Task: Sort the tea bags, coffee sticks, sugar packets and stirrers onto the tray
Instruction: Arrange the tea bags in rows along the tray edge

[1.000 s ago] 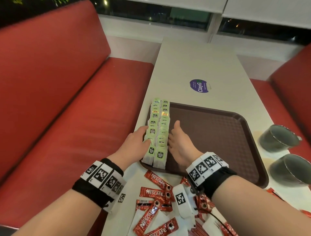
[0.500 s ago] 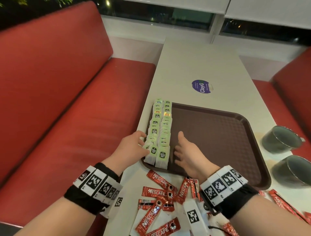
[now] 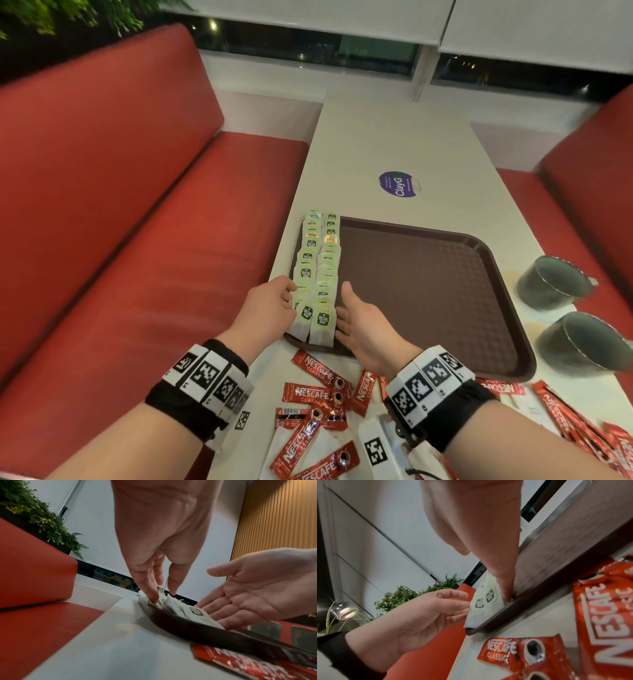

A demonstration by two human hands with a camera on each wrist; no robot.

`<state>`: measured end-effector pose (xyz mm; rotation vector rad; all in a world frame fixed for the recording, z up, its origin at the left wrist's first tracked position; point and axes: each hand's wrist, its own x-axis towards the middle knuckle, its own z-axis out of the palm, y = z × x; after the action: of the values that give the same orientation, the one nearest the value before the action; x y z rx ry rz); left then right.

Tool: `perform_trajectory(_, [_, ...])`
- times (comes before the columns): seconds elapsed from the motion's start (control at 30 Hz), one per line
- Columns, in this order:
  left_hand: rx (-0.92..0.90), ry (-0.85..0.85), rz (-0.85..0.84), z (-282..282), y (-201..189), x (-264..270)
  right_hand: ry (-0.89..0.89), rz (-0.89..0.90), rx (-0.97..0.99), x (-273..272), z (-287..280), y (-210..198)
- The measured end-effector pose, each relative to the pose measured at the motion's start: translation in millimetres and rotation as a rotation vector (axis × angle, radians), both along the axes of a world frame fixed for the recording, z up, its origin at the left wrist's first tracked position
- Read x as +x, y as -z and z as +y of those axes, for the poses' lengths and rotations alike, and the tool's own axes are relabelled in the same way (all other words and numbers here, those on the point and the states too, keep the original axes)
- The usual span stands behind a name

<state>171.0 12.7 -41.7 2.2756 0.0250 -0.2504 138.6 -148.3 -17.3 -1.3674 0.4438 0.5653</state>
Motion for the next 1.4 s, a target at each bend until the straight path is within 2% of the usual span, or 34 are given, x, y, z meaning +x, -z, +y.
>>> perform_trajectory(0.1, [0.032, -0.025, -0.014, -2, -2, -3, -0.017, -0.008, 0.008, 2, 0, 6])
perform_trajectory(0.33, [0.207, 0.090, -0.064, -6, 3, 0, -0.048, -0.036, 0.000, 4, -2, 14])
perform_trajectory(0.47, [0.234, 0.075, -0.064, -8, 2, 3, -0.052, -0.028, -0.019, 5, -2, 17])
perform_trajectory(0.93, [0.190, 0.085, -0.060, -13, 8, 10, -0.064, -0.044, -0.023, 10, -6, 34])
perform_trajectory(1.17, [0.109, -0.022, 0.018, -6, 10, 11, -0.053, -0.056, -0.002, 10, -10, 38])
perform_trajectory(1.4, [0.077, -0.038, 0.089, -3, 6, 12, -0.047, -0.017, -0.132, 14, 0, 43])
